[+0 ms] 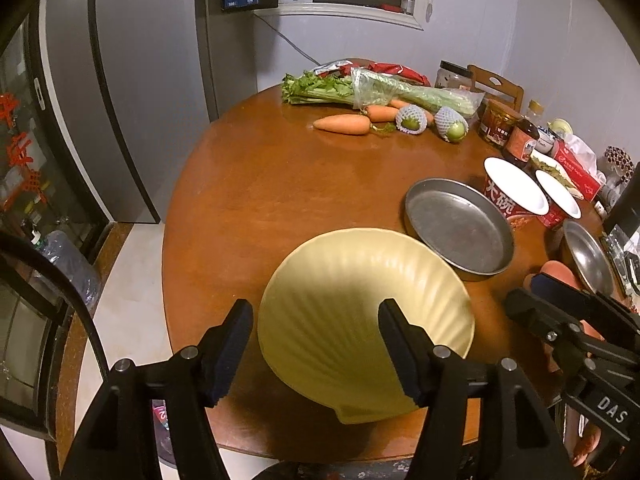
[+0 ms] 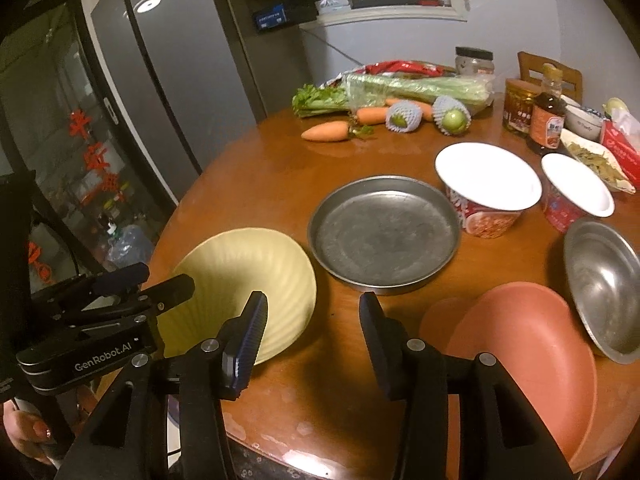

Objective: Organize plates and bowls
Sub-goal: 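Lift the yellow plate with the left tool and carry it aside, lowering it, then open the left tool to set the yellow plate on the table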

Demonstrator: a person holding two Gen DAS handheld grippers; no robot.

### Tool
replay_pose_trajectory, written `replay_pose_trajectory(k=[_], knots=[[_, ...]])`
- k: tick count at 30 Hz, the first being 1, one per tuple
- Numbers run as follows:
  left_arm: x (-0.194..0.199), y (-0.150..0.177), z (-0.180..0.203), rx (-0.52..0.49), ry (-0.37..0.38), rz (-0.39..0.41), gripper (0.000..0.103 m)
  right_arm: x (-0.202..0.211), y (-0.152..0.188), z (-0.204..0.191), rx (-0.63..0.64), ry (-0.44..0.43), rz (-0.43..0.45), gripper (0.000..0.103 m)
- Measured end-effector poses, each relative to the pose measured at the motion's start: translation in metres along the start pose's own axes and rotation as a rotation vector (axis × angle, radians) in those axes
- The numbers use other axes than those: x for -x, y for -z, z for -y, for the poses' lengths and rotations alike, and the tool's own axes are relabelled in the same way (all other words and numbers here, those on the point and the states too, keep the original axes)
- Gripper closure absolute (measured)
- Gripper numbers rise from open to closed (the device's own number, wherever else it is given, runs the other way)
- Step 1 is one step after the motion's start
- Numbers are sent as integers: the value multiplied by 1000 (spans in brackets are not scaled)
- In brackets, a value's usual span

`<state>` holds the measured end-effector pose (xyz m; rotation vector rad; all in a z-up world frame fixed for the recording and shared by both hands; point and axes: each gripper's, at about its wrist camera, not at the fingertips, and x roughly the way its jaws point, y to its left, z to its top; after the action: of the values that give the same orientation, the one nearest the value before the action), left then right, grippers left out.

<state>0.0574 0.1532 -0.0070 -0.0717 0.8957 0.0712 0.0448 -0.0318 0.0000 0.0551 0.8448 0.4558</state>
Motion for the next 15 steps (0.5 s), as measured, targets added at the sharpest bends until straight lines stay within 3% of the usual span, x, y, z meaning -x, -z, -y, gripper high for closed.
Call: replay_pose_trajectory(k=[10,15], knots=[[25,-6,35,-45,46,50,36,47,0,26,-26,33,88,45],[30,-6,58,-68,78,54,34,73,5,43,-23,89,148,44]])
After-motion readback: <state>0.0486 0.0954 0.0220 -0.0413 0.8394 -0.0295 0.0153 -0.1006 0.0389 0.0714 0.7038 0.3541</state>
